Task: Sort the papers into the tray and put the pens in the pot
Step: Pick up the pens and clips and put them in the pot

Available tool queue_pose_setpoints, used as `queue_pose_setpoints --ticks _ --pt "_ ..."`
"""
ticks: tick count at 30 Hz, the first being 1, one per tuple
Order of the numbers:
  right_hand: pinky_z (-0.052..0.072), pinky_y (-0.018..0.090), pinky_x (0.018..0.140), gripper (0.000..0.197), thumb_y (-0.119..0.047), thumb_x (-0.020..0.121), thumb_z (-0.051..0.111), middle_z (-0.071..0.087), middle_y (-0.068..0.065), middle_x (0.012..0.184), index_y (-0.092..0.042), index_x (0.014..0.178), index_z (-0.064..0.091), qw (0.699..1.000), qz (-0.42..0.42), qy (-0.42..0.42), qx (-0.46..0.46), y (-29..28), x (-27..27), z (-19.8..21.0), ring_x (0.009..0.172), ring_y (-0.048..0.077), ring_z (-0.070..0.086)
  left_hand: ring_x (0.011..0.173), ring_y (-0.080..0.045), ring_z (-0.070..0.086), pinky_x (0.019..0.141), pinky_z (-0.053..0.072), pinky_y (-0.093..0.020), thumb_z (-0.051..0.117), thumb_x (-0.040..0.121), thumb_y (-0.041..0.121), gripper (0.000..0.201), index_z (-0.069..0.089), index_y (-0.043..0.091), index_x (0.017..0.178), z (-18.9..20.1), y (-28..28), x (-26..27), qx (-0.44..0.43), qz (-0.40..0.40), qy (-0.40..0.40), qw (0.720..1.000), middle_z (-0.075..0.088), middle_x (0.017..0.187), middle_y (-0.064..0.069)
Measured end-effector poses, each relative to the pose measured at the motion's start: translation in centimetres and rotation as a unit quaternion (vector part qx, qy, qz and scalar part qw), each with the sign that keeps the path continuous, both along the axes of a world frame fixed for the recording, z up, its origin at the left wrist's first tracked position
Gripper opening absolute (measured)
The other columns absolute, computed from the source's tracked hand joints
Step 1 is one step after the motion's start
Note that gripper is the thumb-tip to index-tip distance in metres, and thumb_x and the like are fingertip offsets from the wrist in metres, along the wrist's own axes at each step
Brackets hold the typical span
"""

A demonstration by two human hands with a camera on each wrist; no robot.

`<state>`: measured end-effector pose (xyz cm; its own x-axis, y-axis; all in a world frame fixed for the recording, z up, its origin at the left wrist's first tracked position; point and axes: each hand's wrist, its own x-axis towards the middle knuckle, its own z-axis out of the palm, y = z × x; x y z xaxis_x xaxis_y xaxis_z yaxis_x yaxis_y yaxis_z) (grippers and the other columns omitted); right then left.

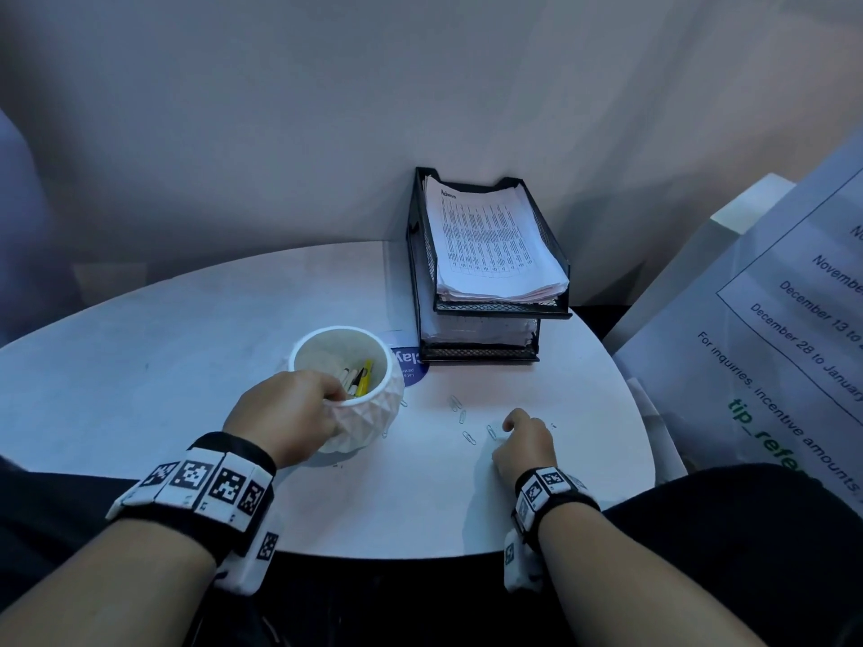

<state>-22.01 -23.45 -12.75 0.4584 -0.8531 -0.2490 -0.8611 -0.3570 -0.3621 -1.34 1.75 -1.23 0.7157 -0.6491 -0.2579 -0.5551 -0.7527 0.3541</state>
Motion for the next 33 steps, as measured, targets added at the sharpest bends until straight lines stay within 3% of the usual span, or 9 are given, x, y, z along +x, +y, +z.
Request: queue_pose_setpoints --ticks 7,12,17,19,21,23,26,30,33 --pt "0.045 0.027 0.06 0.023 -0.001 0.086 0.048 0.056 0.002 0.085 -0.018 0.1 0.054 0.998 0.018 0.062 -0.009 0.4 0.3 0.6 0.073 0.024 0.057 0.104 -0.022 0.066 0.081 0.05 -0.03 0.07 0.086 0.029 0.033 0.072 0.041 0.116 0.2 0.2 -0.2 -0.002 -0.009 -0.002 1.0 0.074 0.113 0.005" --pt "0.046 0.027 0.06 0.02 -0.003 0.082 0.052 0.057 0.0 0.084 -0.019 0.095 0.055 0.999 0.014 0.048 0.019 0.7 0.5 0.3 0.071 0.023 0.057 0.105 -0.021 0.066 0.081 0.05 -0.03 0.068 0.086 0.029 0.033 0.071 0.041 0.117 0.4 0.2 -0.4 -0.003 -0.015 -0.003 1.0 0.074 0.113 0.007" --pt "0.048 0.024 0.07 0.019 -0.007 0.083 0.06 0.066 -0.003 0.085 -0.02 0.088 0.073 0.997 -0.046 -0.018 0.056 0.5 0.7 0.3 0.083 0.022 0.063 0.103 -0.022 0.066 0.082 0.052 -0.031 0.067 0.085 0.026 0.034 0.072 0.041 0.115 0.4 0.0 -0.5 -0.006 -0.019 0.003 1.0 0.075 0.11 0.006" --pt "0.052 0.028 0.071 0.013 -0.004 0.083 0.065 0.07 0.004 0.074 -0.008 0.085 0.078 0.957 -0.18 -0.174 0.145 -0.8 0.9 0.5 0.072 0.024 0.065 0.103 -0.022 0.066 0.084 0.053 -0.032 0.067 0.085 0.026 0.034 0.072 0.041 0.115 0.4 -0.1 -0.5 -0.005 -0.019 0.002 1.0 0.075 0.11 0.006" --pt "0.055 0.034 0.063 0.007 0.004 0.085 0.065 0.062 0.012 0.064 0.007 0.085 0.071 0.861 -0.302 -0.327 0.245 -1.5 1.2 1.4 0.056 0.025 0.059 0.105 -0.022 0.066 0.084 0.053 -0.032 0.066 0.086 0.026 0.034 0.072 0.041 0.117 0.4 -0.2 -0.4 -0.003 -0.017 0.001 1.0 0.075 0.112 0.005" --pt "0.048 0.031 0.052 0.009 0.011 0.087 0.059 0.051 0.011 0.062 0.007 0.081 0.064 0.821 -0.343 -0.36 0.279 -2.0 1.4 1.8 0.053 0.022 0.05 0.104 -0.023 0.066 0.083 0.052 -0.031 0.065 0.087 0.025 0.034 0.072 0.041 0.116 0.4 -0.2 -0.3 -0.004 -0.014 0.0 1.0 0.075 0.112 0.004" --pt "0.04 0.027 0.045 0.017 0.008 0.083 0.053 0.048 0.01 0.06 -0.002 0.072 0.059 0.843 -0.316 -0.323 0.292 -1.9 1.8 1.5 0.05 0.021 0.043 0.101 -0.023 0.066 0.081 0.051 -0.031 0.067 0.086 0.026 0.031 0.073 0.041 0.114 0.4 -0.2 -0.2 -0.005 -0.012 0.002 1.0 0.075 0.11 0.004" --pt "0.046 0.024 0.066 0.007 -0.011 0.082 0.068 0.07 0.001 0.074 -0.013 0.076 0.072 0.975 -0.142 -0.102 0.134 -1.0 1.7 0.2 0.073 0.021 0.062 0.103 -0.024 0.065 0.083 0.052 -0.032 0.067 0.086 0.027 0.033 0.073 0.041 0.115 0.4 -0.1 -0.2 -0.002 -0.008 0.001 1.0 0.075 0.11 0.003" --pt "0.046 0.022 0.072 0.005 -0.017 0.085 0.075 0.075 0.002 0.09 -0.013 0.086 0.078 0.993 -0.077 -0.036 0.076 -0.7 1.8 -0.5 0.087 0.021 0.065 0.104 -0.023 0.066 0.084 0.053 -0.032 0.069 0.086 0.028 0.032 0.073 0.04 0.115 0.4 -0.1 -0.3 -0.004 -0.01 0.002 1.0 0.075 0.11 0.004"
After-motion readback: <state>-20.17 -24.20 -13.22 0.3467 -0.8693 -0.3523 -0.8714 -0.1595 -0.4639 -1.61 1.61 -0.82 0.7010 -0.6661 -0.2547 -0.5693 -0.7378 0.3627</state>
